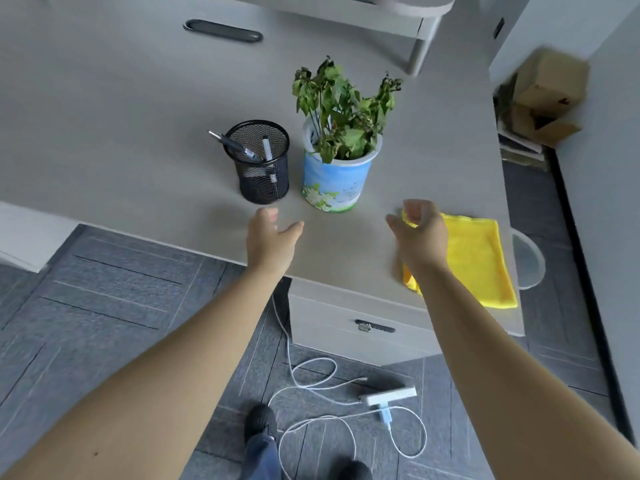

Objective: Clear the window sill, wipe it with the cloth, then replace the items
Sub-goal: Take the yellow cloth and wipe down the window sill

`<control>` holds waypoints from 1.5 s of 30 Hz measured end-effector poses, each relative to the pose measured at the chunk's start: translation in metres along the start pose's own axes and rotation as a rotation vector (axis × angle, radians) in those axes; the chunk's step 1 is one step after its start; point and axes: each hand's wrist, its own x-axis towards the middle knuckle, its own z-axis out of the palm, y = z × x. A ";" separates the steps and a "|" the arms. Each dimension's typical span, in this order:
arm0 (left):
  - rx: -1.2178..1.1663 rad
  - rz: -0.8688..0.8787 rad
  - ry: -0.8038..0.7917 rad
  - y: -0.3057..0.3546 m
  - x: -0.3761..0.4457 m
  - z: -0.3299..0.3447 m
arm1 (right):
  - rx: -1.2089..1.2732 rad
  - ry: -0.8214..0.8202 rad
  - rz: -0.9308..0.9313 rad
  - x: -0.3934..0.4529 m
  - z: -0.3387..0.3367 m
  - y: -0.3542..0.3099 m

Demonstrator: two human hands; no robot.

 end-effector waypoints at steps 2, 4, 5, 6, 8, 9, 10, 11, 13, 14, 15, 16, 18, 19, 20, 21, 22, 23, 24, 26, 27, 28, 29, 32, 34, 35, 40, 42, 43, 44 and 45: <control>-0.003 -0.017 -0.040 0.006 -0.021 0.020 | -0.034 0.000 0.010 -0.004 -0.025 0.014; 0.007 -0.025 -0.102 0.012 -0.039 0.042 | -0.082 -0.004 0.037 -0.006 -0.050 0.030; 0.008 -0.036 -0.138 0.016 -0.046 0.054 | -0.105 -0.001 0.056 -0.005 -0.062 0.038; 0.006 -0.048 -0.168 0.021 -0.052 0.065 | -0.127 0.005 0.079 -0.003 -0.073 0.046; 0.015 -0.058 -0.218 0.027 -0.059 0.088 | -0.174 0.024 0.138 0.001 -0.091 0.060; 0.021 -0.061 -0.236 0.031 -0.061 0.098 | -0.191 0.030 0.171 0.004 -0.097 0.066; 0.026 -0.065 -0.247 0.033 -0.062 0.108 | -0.196 0.029 0.207 0.007 -0.101 0.071; 0.030 -0.071 -0.260 0.037 -0.063 0.116 | -0.191 0.024 0.240 0.009 -0.104 0.075; 0.015 -0.096 -0.295 0.044 -0.065 0.130 | -0.160 0.018 0.292 0.014 -0.108 0.081; -0.002 -0.115 -0.307 0.047 -0.066 0.136 | -0.140 0.017 0.313 0.016 -0.110 0.083; -0.012 -0.141 -0.320 0.047 -0.065 0.142 | -0.116 0.013 0.338 0.018 -0.111 0.085; -0.035 -0.171 -0.333 0.046 -0.064 0.146 | -0.088 0.006 0.368 0.020 -0.112 0.088; -0.068 -0.214 -0.337 0.046 -0.065 0.153 | -0.033 -0.029 0.424 0.024 -0.113 0.089; -0.073 -0.240 -0.331 0.046 -0.065 0.156 | -0.012 -0.048 0.444 0.025 -0.114 0.087; -0.088 -0.262 -0.327 0.046 -0.065 0.158 | 0.012 -0.069 0.461 0.026 -0.115 0.087; -0.094 -0.284 -0.321 0.047 -0.067 0.160 | 0.032 -0.093 0.468 0.025 -0.116 0.085; -0.093 -0.301 -0.321 0.047 -0.067 0.163 | 0.053 -0.109 0.461 0.025 -0.117 0.085; -0.082 -0.319 -0.335 0.048 -0.068 0.164 | 0.063 -0.122 0.452 0.024 -0.117 0.084; -0.069 -0.320 -0.350 0.050 -0.070 0.164 | 0.075 -0.131 0.431 0.023 -0.119 0.085; -0.058 -0.276 -0.364 0.055 -0.078 0.162 | 0.100 -0.133 0.400 0.018 -0.124 0.084; -0.070 -0.249 -0.364 0.055 -0.081 0.161 | 0.120 -0.127 0.397 0.015 -0.129 0.084; -0.090 -0.237 -0.374 0.057 -0.086 0.159 | 0.138 -0.124 0.394 0.011 -0.135 0.083; -0.132 -0.231 -0.388 0.060 -0.093 0.157 | 0.159 -0.111 0.385 0.007 -0.142 0.082; -0.266 -0.239 -0.470 0.071 -0.115 0.152 | 0.186 -0.076 0.354 -0.008 -0.167 0.077; -0.274 -0.232 -0.504 0.081 -0.126 0.152 | 0.224 -0.019 0.352 -0.020 -0.185 0.074; -0.272 -0.223 -0.531 0.086 -0.132 0.154 | 0.244 0.019 0.355 -0.028 -0.195 0.073; -0.183 -0.106 -0.748 0.112 -0.185 0.173 | 0.362 0.244 0.339 -0.089 -0.255 0.078; -0.147 -0.033 -0.844 0.116 -0.215 0.183 | 0.379 0.331 0.359 -0.123 -0.281 0.084; -0.137 0.002 -0.887 0.120 -0.232 0.187 | 0.379 0.374 0.372 -0.138 -0.294 0.089; -0.122 0.031 -0.922 0.122 -0.249 0.194 | 0.371 0.417 0.384 -0.153 -0.307 0.094; -0.104 0.053 -0.963 0.125 -0.267 0.200 | 0.363 0.465 0.401 -0.168 -0.321 0.099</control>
